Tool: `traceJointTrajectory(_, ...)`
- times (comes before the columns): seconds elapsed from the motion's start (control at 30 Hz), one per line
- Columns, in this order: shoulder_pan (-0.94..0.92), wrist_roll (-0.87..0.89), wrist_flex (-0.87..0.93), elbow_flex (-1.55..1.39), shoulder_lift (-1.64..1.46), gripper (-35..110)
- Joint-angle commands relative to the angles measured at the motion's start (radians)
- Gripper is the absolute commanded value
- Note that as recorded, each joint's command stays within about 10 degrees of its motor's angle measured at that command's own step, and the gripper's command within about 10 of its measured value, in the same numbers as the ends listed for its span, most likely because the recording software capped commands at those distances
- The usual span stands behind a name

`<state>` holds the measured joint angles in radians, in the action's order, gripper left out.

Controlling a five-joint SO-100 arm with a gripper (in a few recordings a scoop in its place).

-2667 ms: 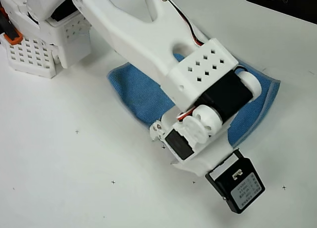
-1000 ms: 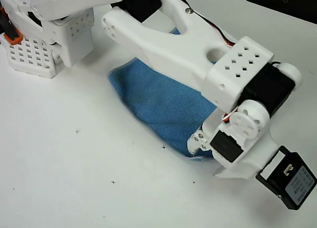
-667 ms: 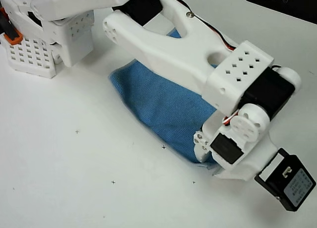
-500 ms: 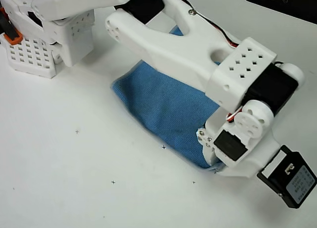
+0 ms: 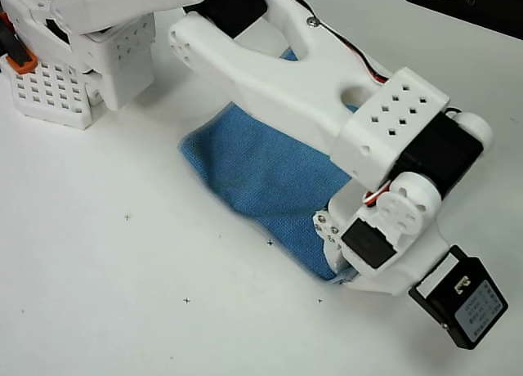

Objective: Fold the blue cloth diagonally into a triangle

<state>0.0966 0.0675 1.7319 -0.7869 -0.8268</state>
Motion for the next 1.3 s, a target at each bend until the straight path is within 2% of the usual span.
traceJointTrajectory(0.0,0.008,0.005,0.020,-0.034,-0.173,0)
traceJointTrajectory(0.33,0.009,-0.130,0.023,0.003,-0.199,0)
traceJointTrajectory(1.27,0.014,-0.279,0.026,0.097,-0.199,0)
